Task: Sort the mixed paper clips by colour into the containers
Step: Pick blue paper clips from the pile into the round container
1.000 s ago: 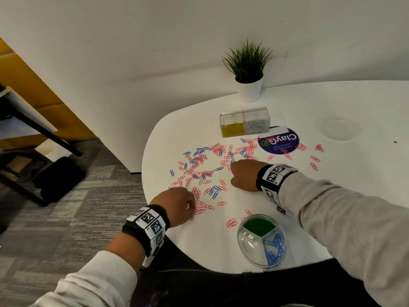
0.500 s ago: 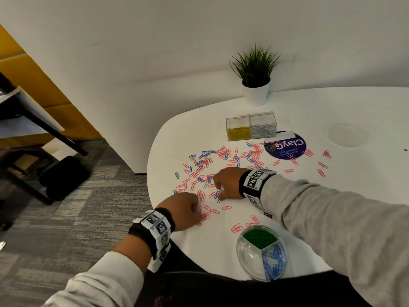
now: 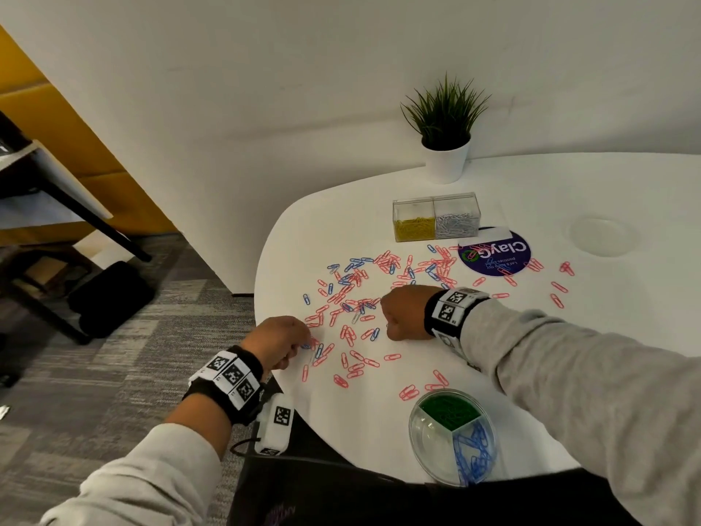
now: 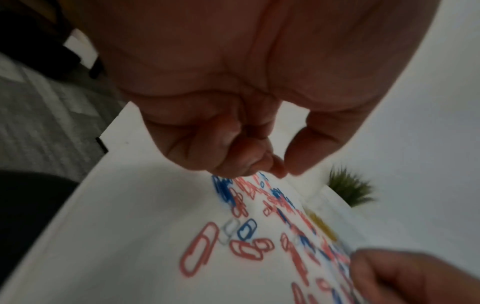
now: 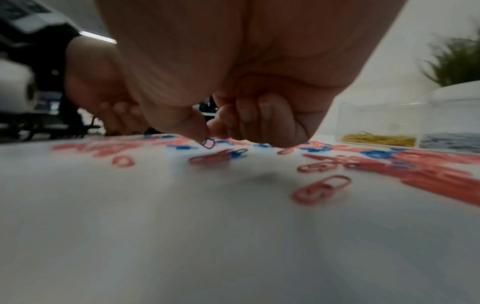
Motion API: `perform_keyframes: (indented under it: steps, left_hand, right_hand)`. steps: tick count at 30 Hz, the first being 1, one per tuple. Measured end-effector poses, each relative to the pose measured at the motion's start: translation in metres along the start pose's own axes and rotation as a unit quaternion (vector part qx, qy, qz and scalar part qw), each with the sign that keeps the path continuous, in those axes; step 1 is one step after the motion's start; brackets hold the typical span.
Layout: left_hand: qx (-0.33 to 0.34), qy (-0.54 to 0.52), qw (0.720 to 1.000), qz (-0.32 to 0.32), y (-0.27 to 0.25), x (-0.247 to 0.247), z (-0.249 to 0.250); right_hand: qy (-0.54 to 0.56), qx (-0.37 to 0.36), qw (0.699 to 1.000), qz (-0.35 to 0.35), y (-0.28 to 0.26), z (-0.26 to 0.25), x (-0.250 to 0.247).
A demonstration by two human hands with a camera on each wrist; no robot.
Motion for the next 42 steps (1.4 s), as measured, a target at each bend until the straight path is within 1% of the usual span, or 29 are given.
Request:
perform_keyframes:
  steps: [1,2,3,4,5,6,7,9,10,11,12,13,14,15,16,17,18,19,21,24,28,29,31,34,36,38,40,41,42]
  left_hand:
    - [0.032,0.107,0.994,0.005,-0.001,0.002,0.007]
    - [0.065,0.217,0.974,0.025,-0.002,0.003,0.015]
    - [0.086,0.308,0.946,0.047,-0.006,0.005,0.022]
    - [0.096,0.372,0.921,0.063,-0.008,0.007,0.027]
    - [0.103,0.409,0.904,0.072,-0.009,0.011,0.030]
    - [0.111,0.430,0.893,0.078,-0.009,0.014,0.032]
    - [0.119,0.441,0.886,0.078,-0.009,0.016,0.034]
    - [0.129,0.443,0.885,0.069,-0.011,0.021,0.037]
    - [0.132,0.436,0.888,0.066,-0.011,0.022,0.038]
    - [0.135,0.423,0.894,0.067,-0.012,0.022,0.039]
    - [0.137,0.400,0.903,0.071,-0.011,0.021,0.039]
    - [0.137,0.363,0.918,0.077,-0.010,0.018,0.039]
    - [0.130,0.309,0.939,0.081,-0.007,0.013,0.037]
    - [0.110,0.237,0.962,0.078,-0.003,0.007,0.033]
    - [0.078,0.150,0.983,0.064,0.001,0.003,0.026]
    - [0.045,0.060,0.996,0.043,0.003,0.001,0.018]
    - [0.018,-0.025,0.999,0.020,0.003,0.002,0.011]
    - [0.001,-0.092,0.996,0.000,0.004,0.004,0.007]
    - [-0.009,-0.160,0.987,-0.030,0.003,0.008,0.002]
    - [-0.008,-0.182,0.982,-0.048,-0.001,0.011,0.003]
    - [-0.010,-0.184,0.982,-0.048,-0.001,0.011,0.003]
    - [-0.013,-0.180,0.983,-0.044,-0.001,0.011,0.003]
    - [-0.028,-0.166,0.985,-0.027,0.001,0.011,0.001]
    - [-0.050,-0.148,0.988,-0.003,0.003,0.010,-0.002]
    - [-0.054,-0.164,0.985,0.000,0.004,0.012,-0.002]
    - [-0.055,-0.184,0.981,-0.009,0.003,0.014,-0.003]
    - [-0.047,-0.159,0.986,-0.015,0.003,0.014,-0.001]
    - [-0.033,-0.106,0.994,-0.006,0.003,0.012,0.002]
    - [-0.009,-0.012,1.000,0.015,0.003,0.006,0.006]
  right_hand:
    - [0.036,0.004,0.999,0.015,-0.001,0.004,-0.006]
    - [0.083,0.009,0.996,0.035,-0.002,0.008,-0.014]
    - [0.135,0.012,0.989,0.060,-0.003,0.014,-0.021]
    - [0.190,0.018,0.978,0.083,-0.004,0.020,-0.028]
    - [0.253,0.031,0.962,0.099,-0.005,0.028,-0.032]
    - [0.325,0.044,0.939,0.109,-0.005,0.035,-0.034]
    - [0.401,0.055,0.907,0.116,-0.006,0.039,-0.034]
    - [0.548,0.067,0.826,0.118,-0.007,0.043,-0.030]
    - [0.600,0.075,0.788,0.112,-0.007,0.045,-0.027]
    - [0.628,0.082,0.767,0.104,-0.006,0.046,-0.024]
    - [0.629,0.088,0.766,0.096,-0.005,0.046,-0.022]
    - [0.596,0.091,0.792,0.094,-0.003,0.045,-0.021]
    - [0.521,0.085,0.844,0.094,-0.002,0.043,-0.023]
    - [0.416,0.070,0.902,0.092,-0.001,0.037,-0.025]
    - [0.300,0.050,0.949,0.085,0.000,0.030,-0.026]
    - [0.194,0.034,0.978,0.075,0.001,0.022,-0.024]
    - [0.112,0.027,0.991,0.064,0.001,0.016,-0.021]
    - [0.053,0.026,0.997,0.057,0.002,0.013,-0.018]
    - [-0.005,0.034,0.998,0.048,0.004,0.014,-0.014]
    - [-0.004,0.047,0.998,0.035,0.007,0.022,-0.011]
    - [0.010,0.068,0.997,0.021,0.002,0.028,-0.014]
    - [0.030,0.073,0.996,0.027,0.002,0.031,-0.017]
    - [0.122,0.075,0.988,0.057,0.001,0.036,-0.025]
    - [0.279,0.068,0.953,0.102,-0.001,0.034,-0.034]
    - [0.309,0.057,0.944,0.098,-0.001,0.023,-0.033]
    - [0.243,0.022,0.968,0.056,0.004,0.005,-0.026]
    - [0.135,-0.008,0.991,0.015,0.004,-0.010,-0.014]
    - [0.084,-0.021,0.996,0.005,0.004,-0.016,-0.010]
    - [0.042,-0.033,0.999,0.001,0.004,-0.019,-0.005]
Point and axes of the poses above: each hand's wrist, its own y-axis towards the middle knuckle, its own x-axis out of the palm, z = x × y, the point moved 9 cm from there along y, towards the middle knuckle, and after that the axes turned 9 degrees about y, right-handed, at the moved point
